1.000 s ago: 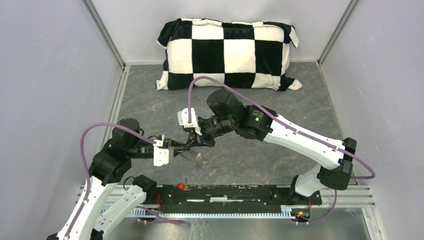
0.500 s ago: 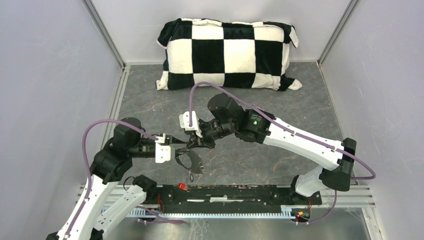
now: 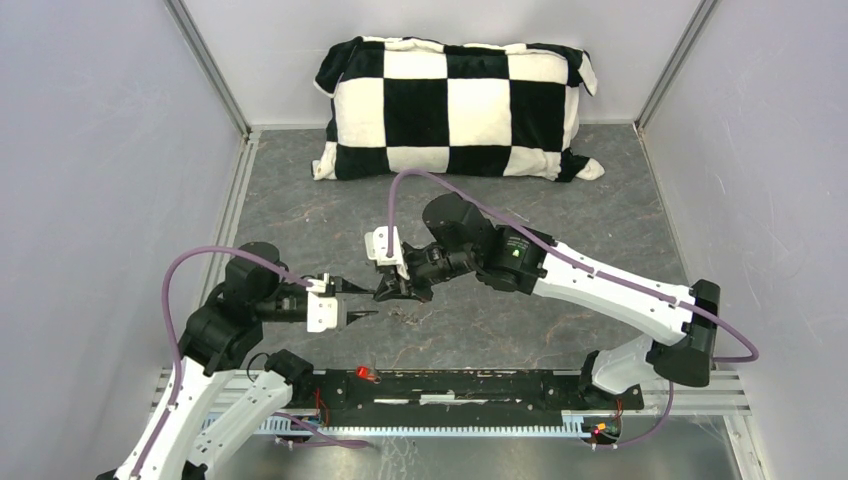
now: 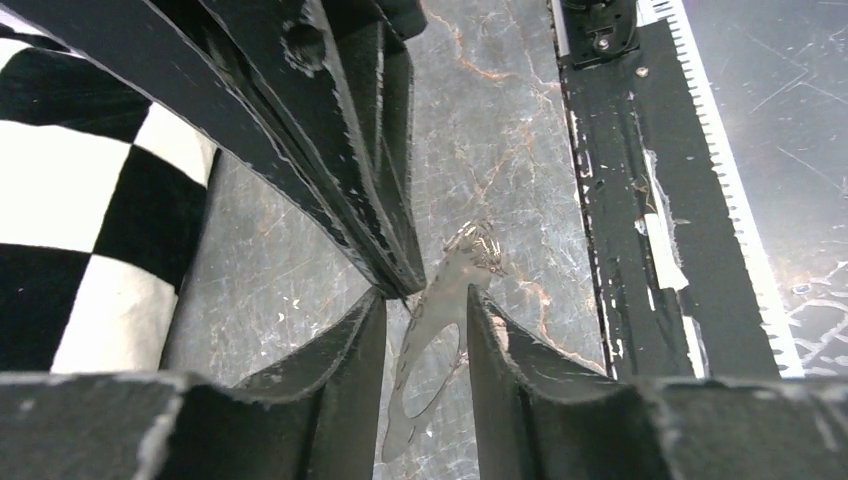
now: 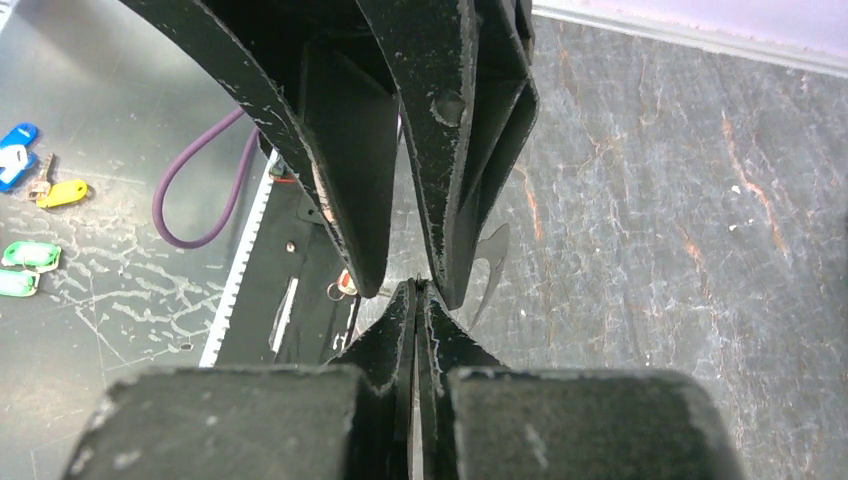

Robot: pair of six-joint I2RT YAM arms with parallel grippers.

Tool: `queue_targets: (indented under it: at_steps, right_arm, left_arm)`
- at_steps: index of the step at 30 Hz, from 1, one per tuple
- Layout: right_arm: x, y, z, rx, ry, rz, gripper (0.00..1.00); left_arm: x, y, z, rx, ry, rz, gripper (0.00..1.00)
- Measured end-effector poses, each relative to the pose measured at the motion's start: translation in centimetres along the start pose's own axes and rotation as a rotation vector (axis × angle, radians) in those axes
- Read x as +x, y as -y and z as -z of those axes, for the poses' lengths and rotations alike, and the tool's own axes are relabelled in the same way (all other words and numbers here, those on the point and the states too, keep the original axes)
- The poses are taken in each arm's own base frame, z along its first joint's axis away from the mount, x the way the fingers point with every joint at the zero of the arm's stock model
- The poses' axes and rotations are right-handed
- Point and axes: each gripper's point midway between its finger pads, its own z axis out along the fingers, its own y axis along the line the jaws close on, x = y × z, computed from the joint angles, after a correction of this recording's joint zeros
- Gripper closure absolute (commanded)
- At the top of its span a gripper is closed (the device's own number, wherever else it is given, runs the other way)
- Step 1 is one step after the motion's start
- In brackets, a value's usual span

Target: Put the keys on the keyring

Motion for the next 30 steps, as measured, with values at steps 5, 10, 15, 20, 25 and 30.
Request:
queue_targets:
  at_steps: [5, 10, 15, 20, 25, 30]
  right_arm:
    - [-0.9, 0.2, 0.8, 0.014, 0.092, -0.007, 1.00]
    - [-0.9, -0.4, 1.9, 0.006, 0.234, -0.068, 1.00]
    - [-1.6, -1.2, 1.9, -0.038, 0.358, -0.132, 1.00]
    - [-3.4, -1.6, 2.3, -0.069, 0.454, -0.152, 1.00]
    - [-4.0, -1.6, 2.5, -0.071, 0.490, -0.157, 1.00]
    - [-3.8, -1.6, 2.5, -0.069, 0.487, -0.156, 1.00]
  left_arm:
    - [-0.3, 0.2, 0.2, -0.008, 0.011, 0.006, 0.51]
    - [-0.5, -0.5, 0.6, -0.100, 0.032, -0.004, 0.51]
    - [-1.9, -0.8, 1.0, -0.144, 0.091, -0.016, 0.61]
    - [-2.5, -0.8, 0.9, -0.138, 0.116, -0.003, 0.80]
    - [-2.9, -0.4, 0.9, -0.117, 0.133, 0.005, 0.77]
    - [-2.9, -0.2, 0.9, -0.107, 0.135, 0.018, 0.74]
